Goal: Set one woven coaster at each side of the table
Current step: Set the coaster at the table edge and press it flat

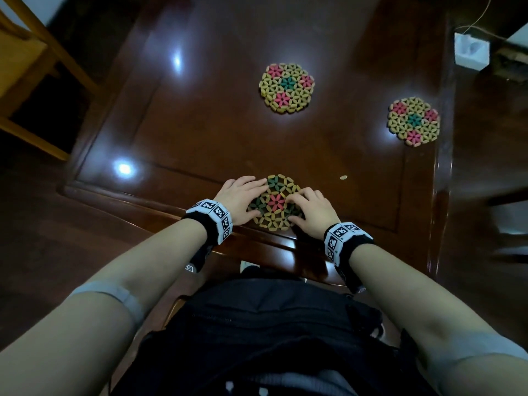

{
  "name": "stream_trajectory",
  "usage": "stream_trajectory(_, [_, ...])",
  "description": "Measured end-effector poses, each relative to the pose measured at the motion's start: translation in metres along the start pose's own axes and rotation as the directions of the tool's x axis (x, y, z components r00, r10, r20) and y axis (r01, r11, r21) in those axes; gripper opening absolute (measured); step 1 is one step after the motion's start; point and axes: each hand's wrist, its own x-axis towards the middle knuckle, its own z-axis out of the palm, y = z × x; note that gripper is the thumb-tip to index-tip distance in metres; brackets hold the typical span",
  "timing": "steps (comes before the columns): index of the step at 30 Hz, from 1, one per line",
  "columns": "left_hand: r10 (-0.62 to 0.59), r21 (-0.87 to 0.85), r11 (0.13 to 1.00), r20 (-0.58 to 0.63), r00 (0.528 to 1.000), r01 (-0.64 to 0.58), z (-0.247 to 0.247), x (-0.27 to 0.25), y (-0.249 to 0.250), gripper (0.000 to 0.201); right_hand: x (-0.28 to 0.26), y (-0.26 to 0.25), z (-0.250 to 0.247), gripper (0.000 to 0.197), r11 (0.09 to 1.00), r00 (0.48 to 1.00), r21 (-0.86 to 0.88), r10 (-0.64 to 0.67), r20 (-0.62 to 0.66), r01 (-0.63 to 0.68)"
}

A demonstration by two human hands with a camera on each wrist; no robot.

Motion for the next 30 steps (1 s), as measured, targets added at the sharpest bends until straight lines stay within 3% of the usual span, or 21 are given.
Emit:
stream_trajectory(11, [0.015,0.009,1.000,0.017,1.000,-0.015,-0.0026,0.0017,-0.0008,0.072,-0.0031,-0.0018,0.0023,0.046,1.000,1.000,-0.028,-0.003,0.015,0.003])
stream_trajectory(21, [-0.017,-0.082,0.996,0.010,1.000,0.018,-0.0041,0.0027,-0.0037,0.076,-0.0029,0.0012,-0.0005,0.073,0.999,0.999,-0.028,0.039,-0.014,-0.039])
stream_trajectory(30, [-0.042,-0.163,0.986,-0.003,0.999,0.041,-0.0042,0.0017,-0.0091,0.078,0.0038,-0.0036,0.0010,0.076,0.998,0.999,-0.056,0.034,-0.031,-0.036])
